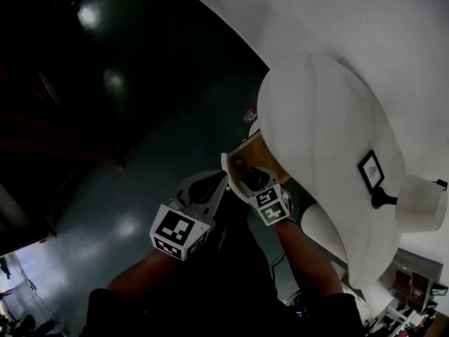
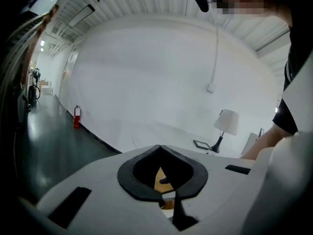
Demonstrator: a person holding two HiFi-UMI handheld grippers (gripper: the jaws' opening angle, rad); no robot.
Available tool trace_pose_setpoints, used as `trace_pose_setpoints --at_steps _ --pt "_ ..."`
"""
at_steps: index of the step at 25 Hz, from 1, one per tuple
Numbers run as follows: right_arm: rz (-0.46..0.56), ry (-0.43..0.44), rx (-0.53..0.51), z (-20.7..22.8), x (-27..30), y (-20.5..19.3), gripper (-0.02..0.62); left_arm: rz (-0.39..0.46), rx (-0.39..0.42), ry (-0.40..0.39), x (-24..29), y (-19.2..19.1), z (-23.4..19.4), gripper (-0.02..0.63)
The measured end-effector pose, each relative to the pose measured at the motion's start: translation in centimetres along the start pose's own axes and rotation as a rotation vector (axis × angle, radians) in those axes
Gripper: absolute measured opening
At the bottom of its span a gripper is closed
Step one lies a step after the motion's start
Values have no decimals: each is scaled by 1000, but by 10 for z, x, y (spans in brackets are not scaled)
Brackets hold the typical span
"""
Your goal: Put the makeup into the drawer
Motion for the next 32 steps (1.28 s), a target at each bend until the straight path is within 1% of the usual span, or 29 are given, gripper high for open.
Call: trace_pose_setpoints --at_steps 3,5,7,9,12,14,18,21,25,27,32 --pt "50 -50 23 -8 -49 15 213 39 10 -32 -12 16 13 11" --pt "104 -95 83 -9 -81 22 195 46 23 -43 -17 24 19 11" --pt "156 -146 164 -7 -114 27 164 39 34 -60 -19 31 26 11" --pt "193 -190 215 -4 -143 29 144 28 51 -80 -21 35 33 11" --pt "259 -230 252 -6 -184 32 106 14 68 -100 -25 41 47 11" --pt "315 -248 276 -6 -210 35 77 23 72 -109 -27 45 58 11" --pt "443 -293 332 -2 -262 33 44 48 95 -121 -21 57 89 11" --pt "518 -348 338 2 -303 27 32 59 123 -143 -10 63 122 11" --pt "558 -417 258 -2 -351 12 26 110 177 -180 1 70 175 11" --pt "585 -423 244 -5 -371 3 25 120 188 -191 8 69 200 11" --pt "631 -434 283 -8 -410 -28 18 97 215 -196 25 55 251 11"
Point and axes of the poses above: the fingertips, and each gripper's own axes: x forward along the fingers, z to its right, y out of its top, the point moved 5 cm from there along -x, backward along the fingers, and after that the axes turned 10 degrees about -x, right-handed, at the moved point
